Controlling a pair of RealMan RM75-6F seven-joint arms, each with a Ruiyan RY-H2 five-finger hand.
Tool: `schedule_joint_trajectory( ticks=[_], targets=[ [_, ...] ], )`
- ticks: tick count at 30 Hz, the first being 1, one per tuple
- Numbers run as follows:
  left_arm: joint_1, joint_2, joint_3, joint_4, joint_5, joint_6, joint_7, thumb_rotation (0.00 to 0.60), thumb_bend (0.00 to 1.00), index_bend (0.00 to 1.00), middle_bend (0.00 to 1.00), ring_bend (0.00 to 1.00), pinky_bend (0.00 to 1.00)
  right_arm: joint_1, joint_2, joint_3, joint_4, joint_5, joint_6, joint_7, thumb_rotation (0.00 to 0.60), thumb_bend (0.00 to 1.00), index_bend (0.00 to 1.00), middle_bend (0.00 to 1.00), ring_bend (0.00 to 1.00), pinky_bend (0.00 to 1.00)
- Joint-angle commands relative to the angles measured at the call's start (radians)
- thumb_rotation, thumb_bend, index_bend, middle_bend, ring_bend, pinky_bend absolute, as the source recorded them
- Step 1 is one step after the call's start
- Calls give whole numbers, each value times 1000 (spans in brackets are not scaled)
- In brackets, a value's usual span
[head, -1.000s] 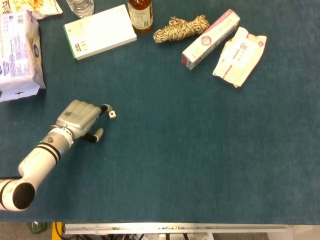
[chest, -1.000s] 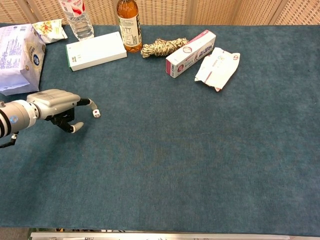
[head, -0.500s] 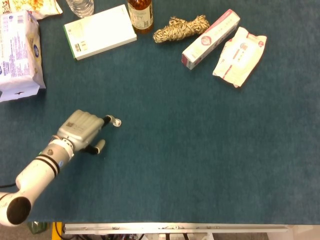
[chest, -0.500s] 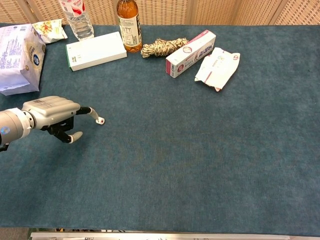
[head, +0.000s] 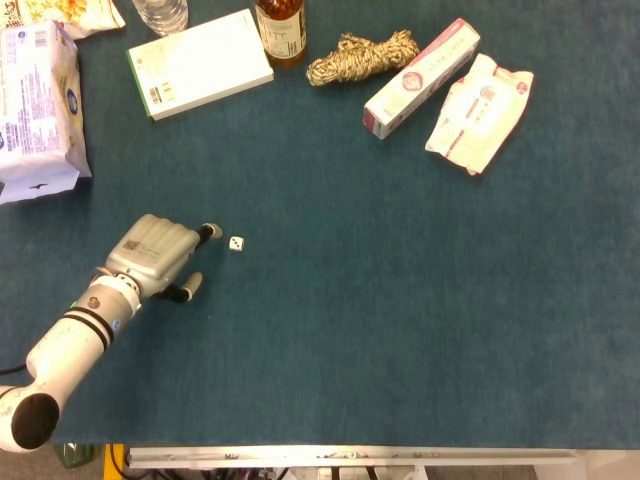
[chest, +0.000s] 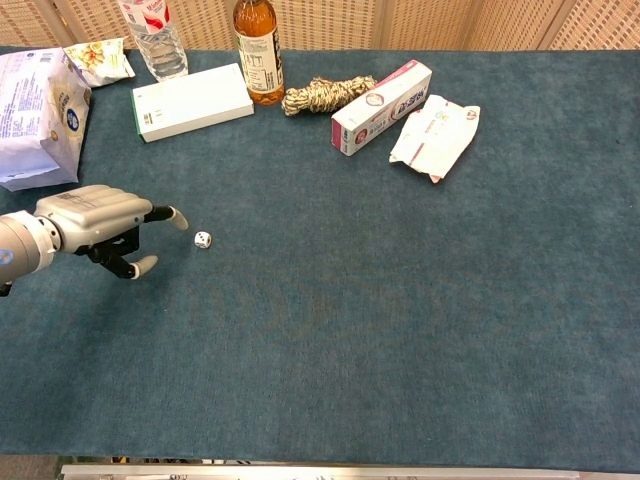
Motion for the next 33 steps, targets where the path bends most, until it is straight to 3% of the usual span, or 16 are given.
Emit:
schedule_joint_trajectory(
  ticks=[1, 12, 33],
  targets=[
    [-8, -4, 7, 0, -18, -4, 17, 506, 474, 169, 955, 962, 985, 0, 0, 0, 1, 1, -1, 0, 600, 296, 286, 322, 196, 172],
    [-29, -30, 7, -13, -42, -16, 27, 509, 474, 169, 955, 962, 985, -5, -2, -1, 13, 3, 3, 13, 600, 297, 286, 322, 196, 172],
    [4, -32, -13, -47, 62, 57, -37, 511, 474, 129, 936, 941, 985, -6, -6, 2, 24, 10, -5, 24, 600, 296, 286, 322, 196, 172]
  ],
)
